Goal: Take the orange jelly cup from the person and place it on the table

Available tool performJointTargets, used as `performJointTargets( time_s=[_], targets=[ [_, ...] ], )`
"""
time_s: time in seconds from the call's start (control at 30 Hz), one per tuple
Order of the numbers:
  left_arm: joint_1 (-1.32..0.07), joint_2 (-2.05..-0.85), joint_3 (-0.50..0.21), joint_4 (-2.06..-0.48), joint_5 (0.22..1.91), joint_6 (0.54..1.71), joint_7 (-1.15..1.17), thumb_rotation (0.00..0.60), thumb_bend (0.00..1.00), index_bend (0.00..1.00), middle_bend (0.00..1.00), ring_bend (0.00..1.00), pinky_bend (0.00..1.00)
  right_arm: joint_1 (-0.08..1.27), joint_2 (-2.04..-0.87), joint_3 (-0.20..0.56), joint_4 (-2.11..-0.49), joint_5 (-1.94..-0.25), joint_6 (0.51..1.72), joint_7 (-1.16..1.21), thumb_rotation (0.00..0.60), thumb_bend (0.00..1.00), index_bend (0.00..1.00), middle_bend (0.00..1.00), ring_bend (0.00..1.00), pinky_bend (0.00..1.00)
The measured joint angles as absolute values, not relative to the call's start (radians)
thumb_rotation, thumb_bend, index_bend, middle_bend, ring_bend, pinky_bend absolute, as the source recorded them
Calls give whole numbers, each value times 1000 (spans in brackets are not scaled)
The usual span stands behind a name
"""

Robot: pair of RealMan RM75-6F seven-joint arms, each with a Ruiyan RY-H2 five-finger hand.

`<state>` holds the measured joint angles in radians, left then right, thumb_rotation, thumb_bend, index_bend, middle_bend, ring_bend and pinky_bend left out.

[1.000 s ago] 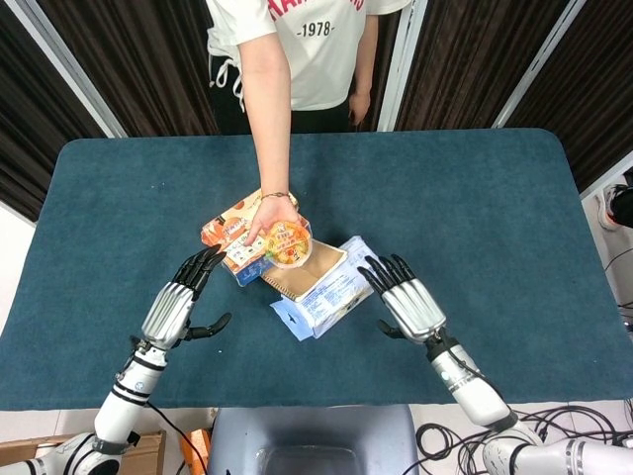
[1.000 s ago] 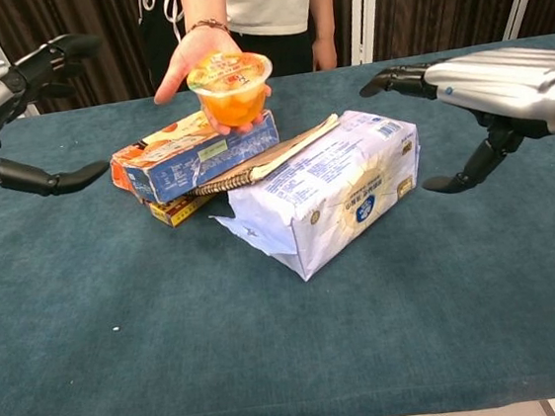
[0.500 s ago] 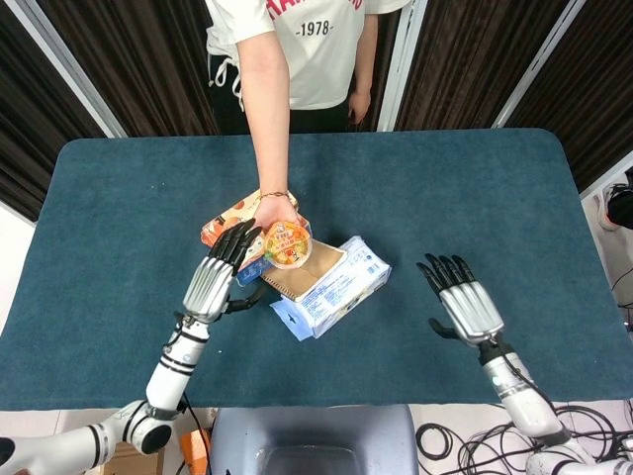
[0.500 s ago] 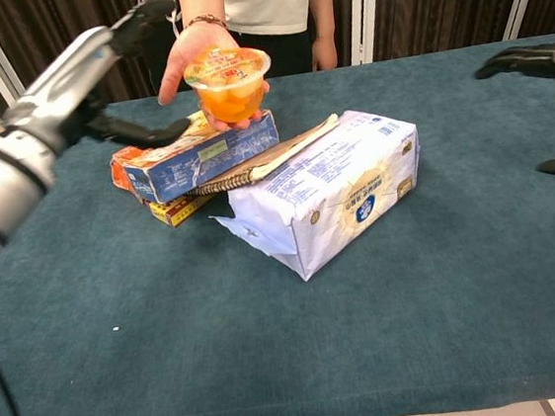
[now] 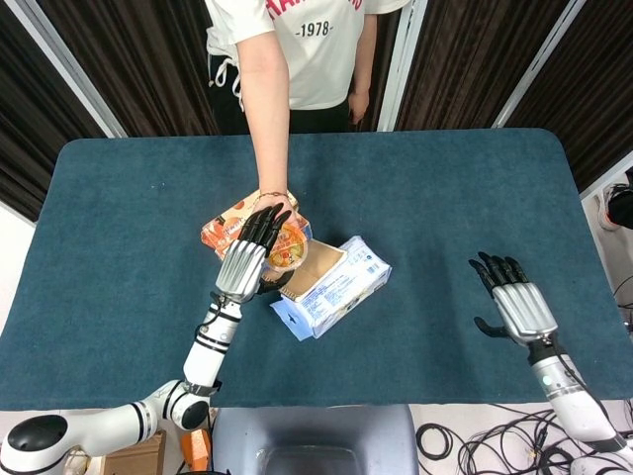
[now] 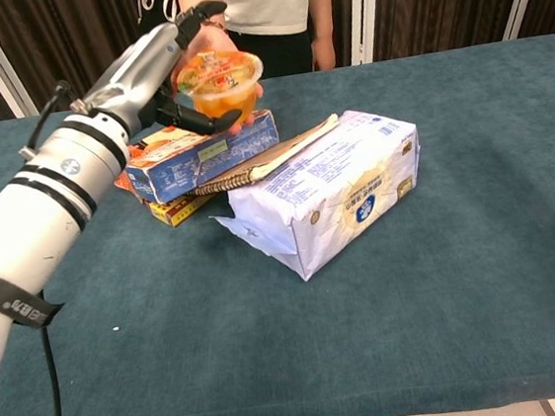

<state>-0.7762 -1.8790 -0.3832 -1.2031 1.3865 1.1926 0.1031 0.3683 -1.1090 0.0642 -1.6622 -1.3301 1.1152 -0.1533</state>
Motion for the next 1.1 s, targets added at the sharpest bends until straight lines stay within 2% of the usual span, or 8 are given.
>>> performJointTargets(
  time_s=[0.07,0.27,0.57,0.83,1.1],
  targets=[
    [-783,-1885,-385,-1193,1367,1184,114,600,289,112,55,32,171,367,-1102,63,-1655,-1335,1111,-134,600,203,0,0,0,0],
    [-797,-1903,-378,-1160,1367,1201,114,600,303,311,265,244,372,365,-1093,66,-1643,-1327,1101,-107,600,203,0,0,0,0],
    [-816,-1929,-363,-1106,1385,1244,95,600,317,469,439,450,597,367,-1090,65,-1640,-1318,1088,-104,600,203,0,0,0,0],
    [-821,-1926,-357,-1103,1418,1277,30,600,304,524,513,537,663,367,-1091,64,-1639,-1312,1081,-100,600,203,0,0,0,0],
    [-827,-1854,-360,-1151,1528,1413,19,600,305,568,577,606,726,362,-1084,66,-1657,-1312,1092,-103,600,203,0,0,0,0]
  ],
)
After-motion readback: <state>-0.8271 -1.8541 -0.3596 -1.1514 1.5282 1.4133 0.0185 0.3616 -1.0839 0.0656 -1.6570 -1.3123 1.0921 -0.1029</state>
